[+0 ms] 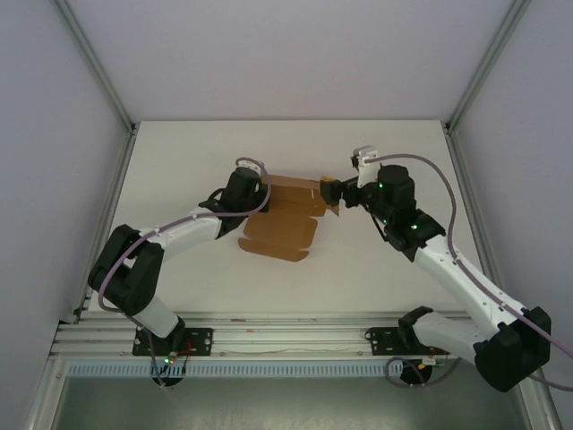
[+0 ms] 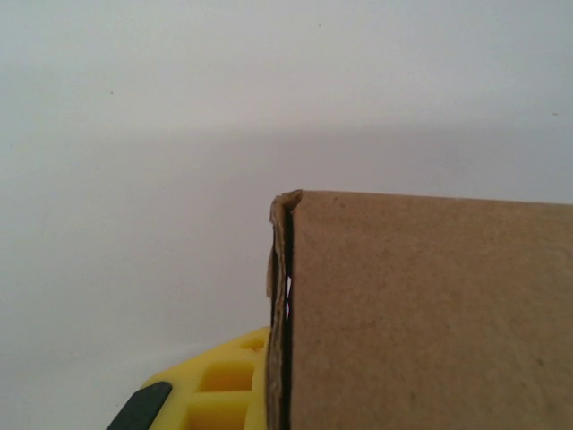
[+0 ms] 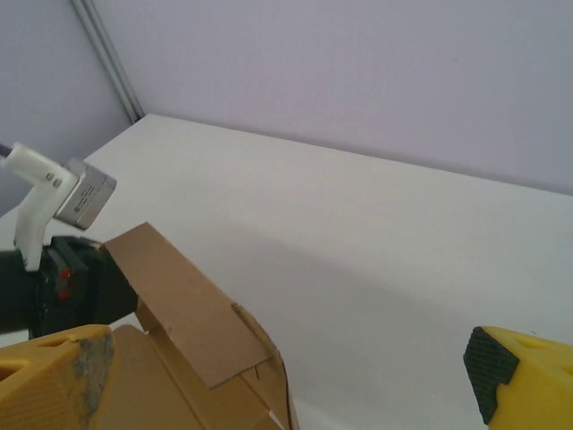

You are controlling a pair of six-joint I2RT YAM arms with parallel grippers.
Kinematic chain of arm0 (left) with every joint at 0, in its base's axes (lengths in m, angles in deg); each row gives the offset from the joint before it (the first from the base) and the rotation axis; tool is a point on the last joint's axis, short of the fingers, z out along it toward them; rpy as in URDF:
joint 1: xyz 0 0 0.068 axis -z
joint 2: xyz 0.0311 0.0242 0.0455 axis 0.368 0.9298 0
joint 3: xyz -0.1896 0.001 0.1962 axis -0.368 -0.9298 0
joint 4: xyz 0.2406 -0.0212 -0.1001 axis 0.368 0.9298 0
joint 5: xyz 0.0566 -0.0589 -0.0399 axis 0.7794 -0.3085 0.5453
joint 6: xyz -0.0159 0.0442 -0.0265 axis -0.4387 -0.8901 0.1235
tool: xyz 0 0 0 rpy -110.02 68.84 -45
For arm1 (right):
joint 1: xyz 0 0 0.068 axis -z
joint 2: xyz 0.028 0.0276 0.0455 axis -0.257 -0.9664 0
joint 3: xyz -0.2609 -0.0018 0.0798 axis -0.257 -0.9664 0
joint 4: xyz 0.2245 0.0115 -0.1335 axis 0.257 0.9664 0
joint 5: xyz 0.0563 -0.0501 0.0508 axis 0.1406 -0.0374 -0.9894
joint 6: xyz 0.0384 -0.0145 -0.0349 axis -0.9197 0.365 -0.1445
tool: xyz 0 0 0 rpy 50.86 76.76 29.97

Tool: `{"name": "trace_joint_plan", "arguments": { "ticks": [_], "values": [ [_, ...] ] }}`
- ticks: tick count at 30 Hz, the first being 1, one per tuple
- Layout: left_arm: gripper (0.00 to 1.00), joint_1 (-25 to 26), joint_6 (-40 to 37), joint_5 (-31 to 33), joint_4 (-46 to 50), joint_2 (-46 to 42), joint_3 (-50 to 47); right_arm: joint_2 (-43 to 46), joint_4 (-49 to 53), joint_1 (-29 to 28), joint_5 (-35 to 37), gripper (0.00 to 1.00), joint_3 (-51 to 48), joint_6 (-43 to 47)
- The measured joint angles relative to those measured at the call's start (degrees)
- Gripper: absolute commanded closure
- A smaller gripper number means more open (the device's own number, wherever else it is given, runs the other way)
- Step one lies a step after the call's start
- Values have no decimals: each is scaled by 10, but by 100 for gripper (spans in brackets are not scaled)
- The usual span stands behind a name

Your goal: Assemble paper box

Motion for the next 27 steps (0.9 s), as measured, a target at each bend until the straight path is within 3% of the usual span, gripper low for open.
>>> {"name": "trace_joint_plan", "arguments": {
  "ticks": [8, 14, 27],
  "values": [
    [100, 0, 1, 0, -2, 0, -1, -134, 16, 4, 9, 0, 32, -25],
    [100, 0, 5, -3, -2, 0, -1, -178, 6, -3, 15, 0, 32, -35],
    [100, -10, 54, -5, -1, 2, 0, -211, -249, -62, 179, 0, -52, -138]
  ]
}}
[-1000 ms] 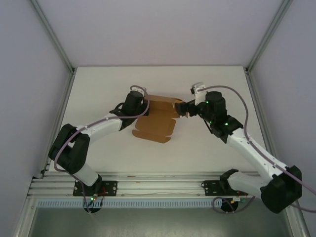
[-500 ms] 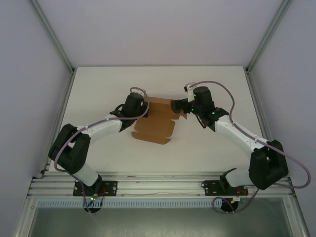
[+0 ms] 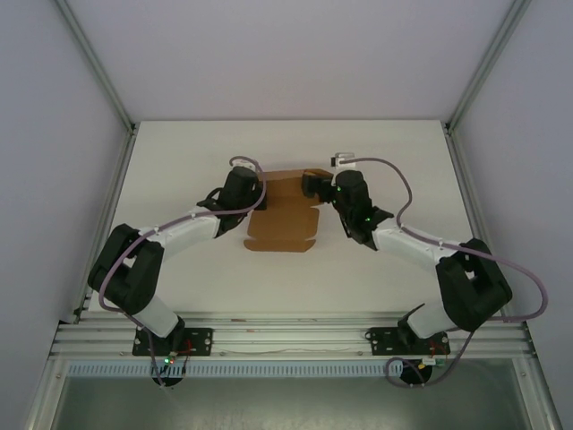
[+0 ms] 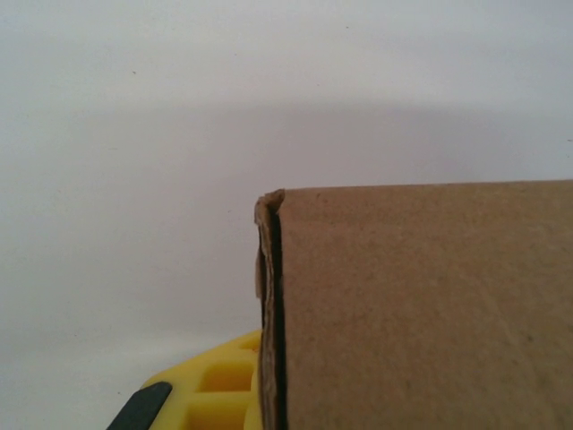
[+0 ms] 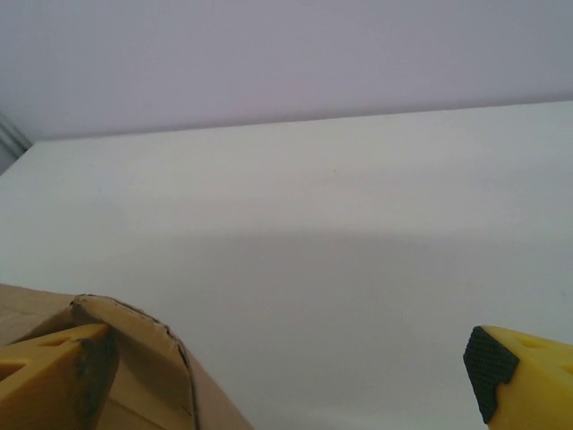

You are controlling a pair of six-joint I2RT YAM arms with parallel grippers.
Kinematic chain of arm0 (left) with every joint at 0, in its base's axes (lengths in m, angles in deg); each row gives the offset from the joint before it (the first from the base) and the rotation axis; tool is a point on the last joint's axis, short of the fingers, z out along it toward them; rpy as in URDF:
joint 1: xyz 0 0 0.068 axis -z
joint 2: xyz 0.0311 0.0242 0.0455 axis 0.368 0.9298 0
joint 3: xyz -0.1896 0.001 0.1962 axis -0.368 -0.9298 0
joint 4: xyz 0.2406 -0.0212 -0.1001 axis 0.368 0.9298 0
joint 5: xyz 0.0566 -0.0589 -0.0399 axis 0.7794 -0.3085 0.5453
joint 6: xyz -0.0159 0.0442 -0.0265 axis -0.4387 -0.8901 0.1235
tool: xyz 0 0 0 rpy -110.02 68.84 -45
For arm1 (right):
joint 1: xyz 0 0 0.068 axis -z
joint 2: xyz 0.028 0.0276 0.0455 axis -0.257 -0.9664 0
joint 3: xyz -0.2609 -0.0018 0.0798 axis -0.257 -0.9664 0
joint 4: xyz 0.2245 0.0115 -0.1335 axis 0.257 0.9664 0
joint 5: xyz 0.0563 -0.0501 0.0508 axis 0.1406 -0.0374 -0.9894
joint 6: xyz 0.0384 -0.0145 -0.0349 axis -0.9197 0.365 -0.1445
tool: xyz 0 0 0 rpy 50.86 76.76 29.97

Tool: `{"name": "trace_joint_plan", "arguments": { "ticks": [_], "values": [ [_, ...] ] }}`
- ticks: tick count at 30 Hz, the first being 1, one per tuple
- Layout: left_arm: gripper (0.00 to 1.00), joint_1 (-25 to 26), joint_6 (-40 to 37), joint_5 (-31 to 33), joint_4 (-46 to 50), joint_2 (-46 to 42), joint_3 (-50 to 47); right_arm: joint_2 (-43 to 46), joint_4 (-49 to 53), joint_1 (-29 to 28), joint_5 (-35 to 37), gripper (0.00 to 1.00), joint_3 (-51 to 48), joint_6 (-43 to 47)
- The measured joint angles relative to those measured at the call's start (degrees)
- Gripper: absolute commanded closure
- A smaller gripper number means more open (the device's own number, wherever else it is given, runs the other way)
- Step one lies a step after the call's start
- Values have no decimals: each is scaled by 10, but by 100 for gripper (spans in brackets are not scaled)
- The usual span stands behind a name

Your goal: Assemble paper box

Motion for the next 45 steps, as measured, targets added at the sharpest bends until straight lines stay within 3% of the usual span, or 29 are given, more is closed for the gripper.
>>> {"name": "trace_joint_plan", "arguments": {
  "ticks": [6, 15, 26, 45],
  "values": [
    [100, 7, 13, -14, -1, 0, 1, 49, 0, -2, 15, 0, -46, -20],
    [100, 8, 12, 1, 6, -17, 1, 200, 188, -2, 21, 0, -41, -17],
    [100, 8, 3, 7, 19, -20, 15, 172, 317, 22, 27, 0, -41, -29],
    [100, 8, -5, 6, 21, -20, 16, 87, 224, 48, -59, 0, -34, -28]
  ]
}}
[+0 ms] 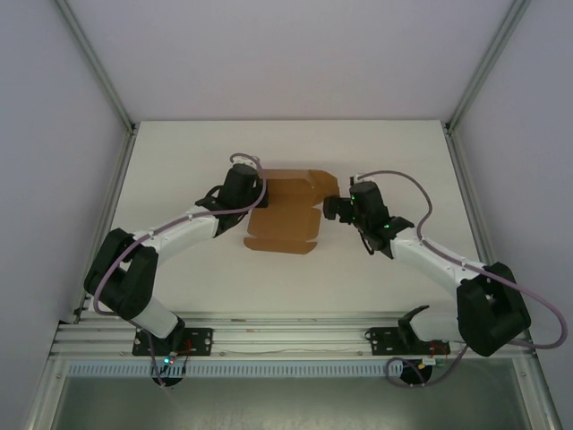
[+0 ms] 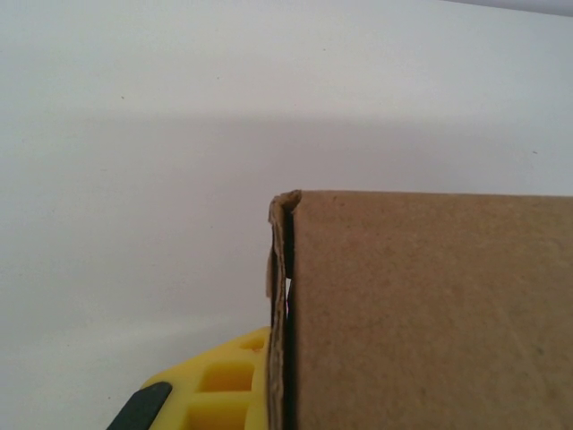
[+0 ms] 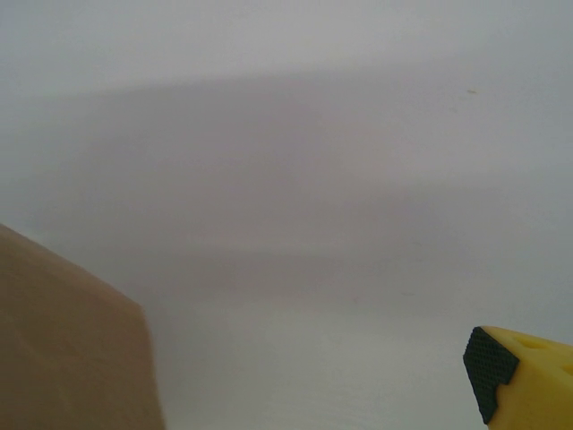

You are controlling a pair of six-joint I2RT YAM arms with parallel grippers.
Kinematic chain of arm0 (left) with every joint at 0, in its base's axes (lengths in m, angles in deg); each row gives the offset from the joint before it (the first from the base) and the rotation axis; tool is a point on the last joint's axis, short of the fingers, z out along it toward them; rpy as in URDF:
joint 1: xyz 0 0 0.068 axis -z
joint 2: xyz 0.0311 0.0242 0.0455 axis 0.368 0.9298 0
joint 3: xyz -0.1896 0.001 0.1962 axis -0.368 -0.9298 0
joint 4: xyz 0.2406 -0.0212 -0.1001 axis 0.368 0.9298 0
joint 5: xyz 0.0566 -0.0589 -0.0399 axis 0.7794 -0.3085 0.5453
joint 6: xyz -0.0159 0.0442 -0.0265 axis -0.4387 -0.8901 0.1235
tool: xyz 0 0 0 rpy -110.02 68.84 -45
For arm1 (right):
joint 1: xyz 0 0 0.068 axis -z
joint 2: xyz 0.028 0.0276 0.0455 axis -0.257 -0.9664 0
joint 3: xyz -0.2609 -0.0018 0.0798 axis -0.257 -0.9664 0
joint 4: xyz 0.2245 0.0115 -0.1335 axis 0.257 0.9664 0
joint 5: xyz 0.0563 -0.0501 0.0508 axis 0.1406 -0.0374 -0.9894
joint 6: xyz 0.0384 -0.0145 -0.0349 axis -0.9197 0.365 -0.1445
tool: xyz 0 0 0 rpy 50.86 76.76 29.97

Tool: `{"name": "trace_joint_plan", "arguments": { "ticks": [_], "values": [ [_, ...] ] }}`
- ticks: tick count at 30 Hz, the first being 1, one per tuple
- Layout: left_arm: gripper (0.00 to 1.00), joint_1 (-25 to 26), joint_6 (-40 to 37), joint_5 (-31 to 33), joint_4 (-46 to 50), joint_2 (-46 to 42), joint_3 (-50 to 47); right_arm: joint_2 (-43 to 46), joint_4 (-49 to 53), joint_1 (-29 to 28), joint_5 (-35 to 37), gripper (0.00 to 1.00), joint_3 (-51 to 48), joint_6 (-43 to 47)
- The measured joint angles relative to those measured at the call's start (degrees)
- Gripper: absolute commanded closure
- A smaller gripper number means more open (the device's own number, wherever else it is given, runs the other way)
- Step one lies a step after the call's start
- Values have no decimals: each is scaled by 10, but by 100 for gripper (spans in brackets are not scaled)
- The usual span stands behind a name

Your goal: Assemble paper box

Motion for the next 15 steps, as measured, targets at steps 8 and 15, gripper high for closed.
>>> {"name": "trace_joint_plan", "arguments": {
  "ticks": [8, 15],
  "values": [
    [100, 0, 0, -8, 0, 0, 0, -73, -65, 0, -54, 0, 21, -9],
    [100, -2, 2, -6, 0, 0, 0, -109, -85, -1, -55, 0, 37, -16]
  ]
}}
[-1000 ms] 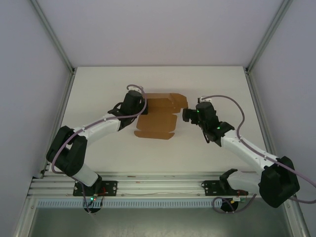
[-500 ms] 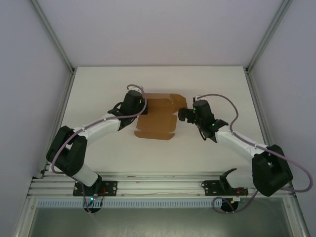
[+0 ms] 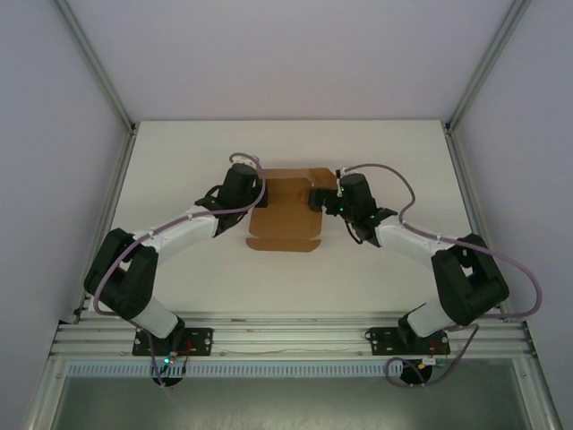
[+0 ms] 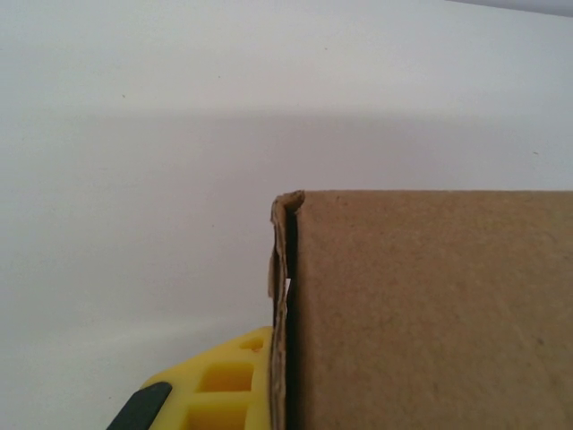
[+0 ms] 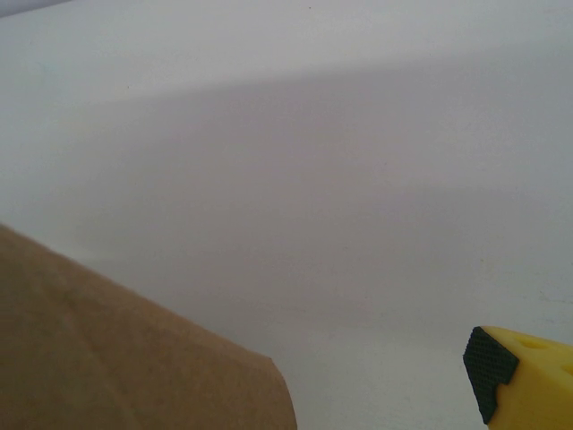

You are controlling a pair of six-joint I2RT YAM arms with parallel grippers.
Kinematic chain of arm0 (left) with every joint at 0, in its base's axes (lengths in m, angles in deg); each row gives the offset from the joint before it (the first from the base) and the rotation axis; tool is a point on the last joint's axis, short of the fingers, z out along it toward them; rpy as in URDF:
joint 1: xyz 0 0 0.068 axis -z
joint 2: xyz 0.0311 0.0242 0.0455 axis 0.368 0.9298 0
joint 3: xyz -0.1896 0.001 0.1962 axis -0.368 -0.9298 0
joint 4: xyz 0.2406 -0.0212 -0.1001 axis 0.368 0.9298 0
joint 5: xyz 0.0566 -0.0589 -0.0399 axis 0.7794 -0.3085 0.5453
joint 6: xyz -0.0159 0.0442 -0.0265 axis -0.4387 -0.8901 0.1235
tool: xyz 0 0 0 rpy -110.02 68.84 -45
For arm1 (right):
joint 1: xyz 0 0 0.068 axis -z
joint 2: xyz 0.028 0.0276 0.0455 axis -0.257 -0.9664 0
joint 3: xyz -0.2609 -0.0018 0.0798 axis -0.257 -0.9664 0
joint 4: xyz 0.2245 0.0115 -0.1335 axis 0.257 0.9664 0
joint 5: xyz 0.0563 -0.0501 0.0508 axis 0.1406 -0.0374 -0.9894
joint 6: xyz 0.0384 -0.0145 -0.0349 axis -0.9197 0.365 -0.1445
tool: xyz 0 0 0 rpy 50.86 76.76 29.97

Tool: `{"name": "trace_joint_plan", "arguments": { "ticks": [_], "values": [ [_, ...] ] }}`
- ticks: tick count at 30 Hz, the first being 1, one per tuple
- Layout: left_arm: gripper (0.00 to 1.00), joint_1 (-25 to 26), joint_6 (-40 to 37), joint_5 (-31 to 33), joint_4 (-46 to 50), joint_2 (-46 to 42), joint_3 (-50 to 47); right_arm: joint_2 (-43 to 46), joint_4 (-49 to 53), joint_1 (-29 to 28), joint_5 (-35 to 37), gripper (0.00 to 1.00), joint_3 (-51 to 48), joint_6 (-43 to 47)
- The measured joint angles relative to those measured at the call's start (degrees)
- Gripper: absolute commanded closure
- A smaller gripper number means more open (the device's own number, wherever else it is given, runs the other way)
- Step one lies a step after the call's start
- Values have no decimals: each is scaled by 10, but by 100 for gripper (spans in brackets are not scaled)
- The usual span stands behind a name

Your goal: Assemble paper box

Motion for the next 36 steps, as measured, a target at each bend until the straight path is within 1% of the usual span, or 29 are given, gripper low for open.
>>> {"name": "trace_joint_plan", "arguments": {
  "ticks": [3, 6, 12, 14, 17, 19, 21, 22, 23, 24, 25, 27, 30, 33, 36],
  "values": [
    [100, 0, 0, 1, 0, 0, 0, 7, 9, -3, 3, 0, 3, 0],
    [100, 0, 0, 1, 0, 0, 0, 48, 33, -6, 2, 0, -6, 3],
    [100, 0, -2, 2, 0, 0, 0, 238, 106, -3, -16, 0, -32, 26],
    [100, 0, -3, 1, 0, 0, 0, 288, 124, 9, -17, 0, -32, 30],
    [100, 0, -8, 0, 0, 0, -1, 329, 144, 68, -30, 7, -32, 33],
    [100, 0, -13, -3, 0, 0, -2, 323, 157, 118, -48, 16, -30, 44],
    [100, 0, -18, -9, 0, 0, -2, 296, 169, 143, -71, 21, -23, 67],
    [100, 0, -18, -11, 0, 0, -2, 275, 175, 146, -87, 23, -17, 82],
    [100, 0, -19, -13, 0, 0, -2, 251, 182, 147, -106, 29, -10, 97],
    [100, 0, -21, -14, -1, 0, -3, 224, 190, 147, -130, 37, -1, 114],
    [100, 0, -22, -15, -1, 0, -4, 201, 199, 147, -151, 41, 10, 130],
    [100, 0, -22, -15, -2, 0, -6, 151, 225, 147, -205, 44, 42, 157],
    [100, 0, -23, -16, -2, 0, -7, 102, 244, 144, -278, 45, 81, 196],
    [100, 0, -25, -17, -3, 0, -7, 85, 247, 129, -332, 48, 89, 227],
    [100, 0, -29, -18, -3, 0, -7, 72, 253, 111, -363, 48, 93, 244]
  ]
}}
